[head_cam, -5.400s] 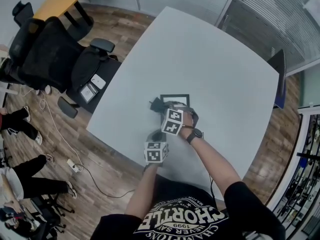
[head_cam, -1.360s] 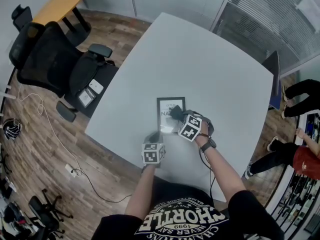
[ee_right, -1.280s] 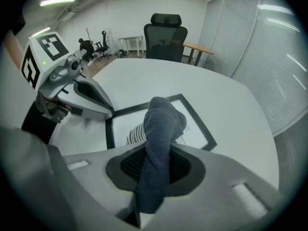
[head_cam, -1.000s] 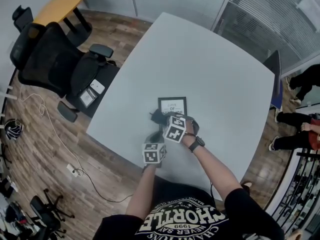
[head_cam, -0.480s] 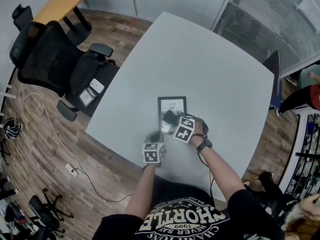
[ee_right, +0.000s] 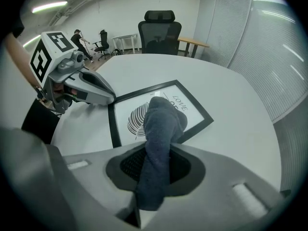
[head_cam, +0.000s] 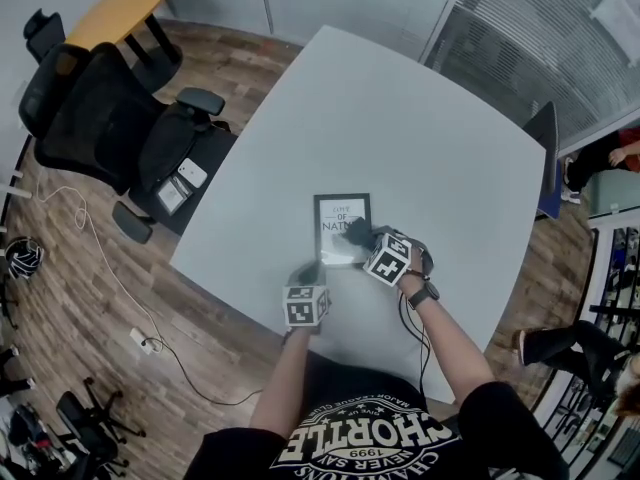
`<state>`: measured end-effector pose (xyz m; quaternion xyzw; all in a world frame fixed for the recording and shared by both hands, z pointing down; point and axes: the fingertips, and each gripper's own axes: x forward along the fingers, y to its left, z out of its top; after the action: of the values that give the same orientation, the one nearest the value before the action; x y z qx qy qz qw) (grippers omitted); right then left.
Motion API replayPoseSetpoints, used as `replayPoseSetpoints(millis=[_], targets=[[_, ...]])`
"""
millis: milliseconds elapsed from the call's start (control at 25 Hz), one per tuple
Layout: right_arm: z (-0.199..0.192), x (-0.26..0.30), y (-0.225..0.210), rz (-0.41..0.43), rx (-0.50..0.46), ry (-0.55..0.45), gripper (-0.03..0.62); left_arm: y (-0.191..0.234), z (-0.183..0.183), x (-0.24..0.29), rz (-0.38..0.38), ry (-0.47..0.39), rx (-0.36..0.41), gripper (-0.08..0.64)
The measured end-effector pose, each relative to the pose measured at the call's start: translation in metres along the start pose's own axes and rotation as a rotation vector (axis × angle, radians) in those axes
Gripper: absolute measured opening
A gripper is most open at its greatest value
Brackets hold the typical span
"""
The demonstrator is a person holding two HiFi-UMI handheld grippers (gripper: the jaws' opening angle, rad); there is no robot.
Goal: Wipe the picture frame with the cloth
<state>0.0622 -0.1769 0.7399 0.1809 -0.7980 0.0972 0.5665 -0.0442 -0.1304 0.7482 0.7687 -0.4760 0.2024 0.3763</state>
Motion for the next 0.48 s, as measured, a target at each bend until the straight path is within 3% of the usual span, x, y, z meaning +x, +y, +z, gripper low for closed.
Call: replayPoseSetpoints(millis=[120,280,480], targets=[[0.011,0.002,0.007,0.023,-0.014,-0.007,0.075,0.0,0.0,-0.001,0.001,-0.001,0.009,0.005],[0.051,0.006,0.034,0.102,-0.072,-0.08,0.075,-0.001,-0.001,-0.001,0.004,0.0,0.02,0.005],[0.095,0.018,0.056,0.142,-0.137,-0.119,0.075,0.0,0.0,0.0,0.0,0.002,0.021,0.005]])
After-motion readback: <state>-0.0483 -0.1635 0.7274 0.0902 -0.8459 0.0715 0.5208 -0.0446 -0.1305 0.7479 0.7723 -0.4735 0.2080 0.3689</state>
